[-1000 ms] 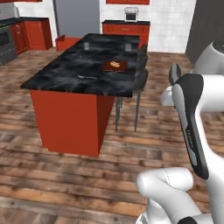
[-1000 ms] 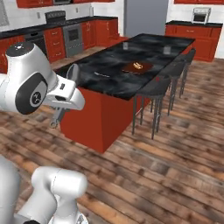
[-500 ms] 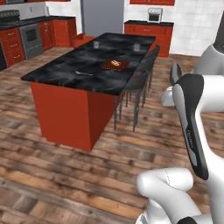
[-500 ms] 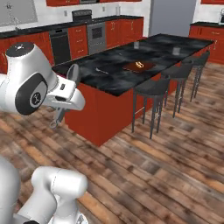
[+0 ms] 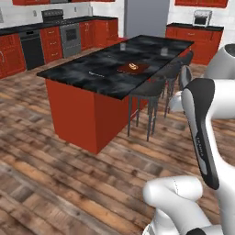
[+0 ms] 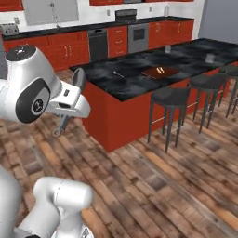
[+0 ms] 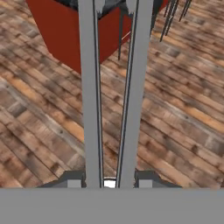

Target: Take the tongs from the drawer on the left and place them on the dining counter next to the tray containing the hot dog.

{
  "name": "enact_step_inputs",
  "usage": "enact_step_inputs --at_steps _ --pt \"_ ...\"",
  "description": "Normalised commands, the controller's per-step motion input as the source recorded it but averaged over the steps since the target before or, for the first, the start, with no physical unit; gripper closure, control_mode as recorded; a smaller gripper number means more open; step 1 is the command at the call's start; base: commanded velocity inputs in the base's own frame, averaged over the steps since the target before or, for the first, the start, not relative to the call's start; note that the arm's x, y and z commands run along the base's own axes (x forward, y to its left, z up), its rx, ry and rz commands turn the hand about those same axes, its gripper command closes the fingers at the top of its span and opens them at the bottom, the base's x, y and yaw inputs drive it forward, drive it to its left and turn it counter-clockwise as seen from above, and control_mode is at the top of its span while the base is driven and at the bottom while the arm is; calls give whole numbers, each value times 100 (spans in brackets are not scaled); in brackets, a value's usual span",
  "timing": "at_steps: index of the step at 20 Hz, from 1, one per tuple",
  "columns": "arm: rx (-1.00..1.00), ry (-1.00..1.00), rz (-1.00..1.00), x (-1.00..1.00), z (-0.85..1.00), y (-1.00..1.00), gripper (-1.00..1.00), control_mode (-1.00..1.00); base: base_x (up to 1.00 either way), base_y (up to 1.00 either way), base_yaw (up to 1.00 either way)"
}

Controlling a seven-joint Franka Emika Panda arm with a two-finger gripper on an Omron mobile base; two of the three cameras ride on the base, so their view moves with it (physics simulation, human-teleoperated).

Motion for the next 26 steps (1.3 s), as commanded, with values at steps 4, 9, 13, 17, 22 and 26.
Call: enact_step_inputs --at_steps 4,9,13,17,22,26 --pt "0 0 0 0 0 0 100 100 32 -100 44" --pt "0 0 0 0 0 0 100 100 34 -100 45" --pt "0 0 0 0 0 0 100 100 14 -100 43" --pt "0 0 0 0 0 0 100 100 0 -100 37" --pt "0 0 0 0 0 0 100 100 0 -100 29" --pt "0 0 0 0 0 0 100 100 5 -100 33"
